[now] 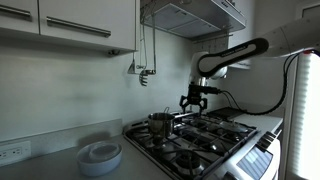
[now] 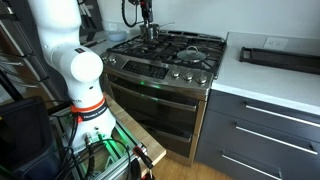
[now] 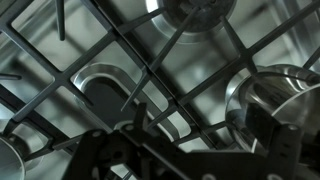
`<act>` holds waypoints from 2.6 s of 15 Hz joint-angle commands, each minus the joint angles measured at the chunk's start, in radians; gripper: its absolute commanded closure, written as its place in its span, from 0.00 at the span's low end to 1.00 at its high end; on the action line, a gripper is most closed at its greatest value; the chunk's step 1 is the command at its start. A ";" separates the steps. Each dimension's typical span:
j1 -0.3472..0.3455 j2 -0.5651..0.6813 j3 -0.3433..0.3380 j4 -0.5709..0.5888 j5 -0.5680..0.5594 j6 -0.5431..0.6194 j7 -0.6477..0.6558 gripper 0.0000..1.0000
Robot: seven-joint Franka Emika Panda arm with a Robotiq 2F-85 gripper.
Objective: Move the pot to the bottom left stove plate and then put the glass lid on the pot
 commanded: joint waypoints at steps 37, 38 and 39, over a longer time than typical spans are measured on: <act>0.091 0.154 -0.062 -0.025 0.250 0.413 -0.077 0.95; 0.089 0.152 -0.062 -0.027 0.258 0.405 -0.075 0.99; 0.089 0.151 -0.066 -0.029 0.260 0.398 -0.071 0.99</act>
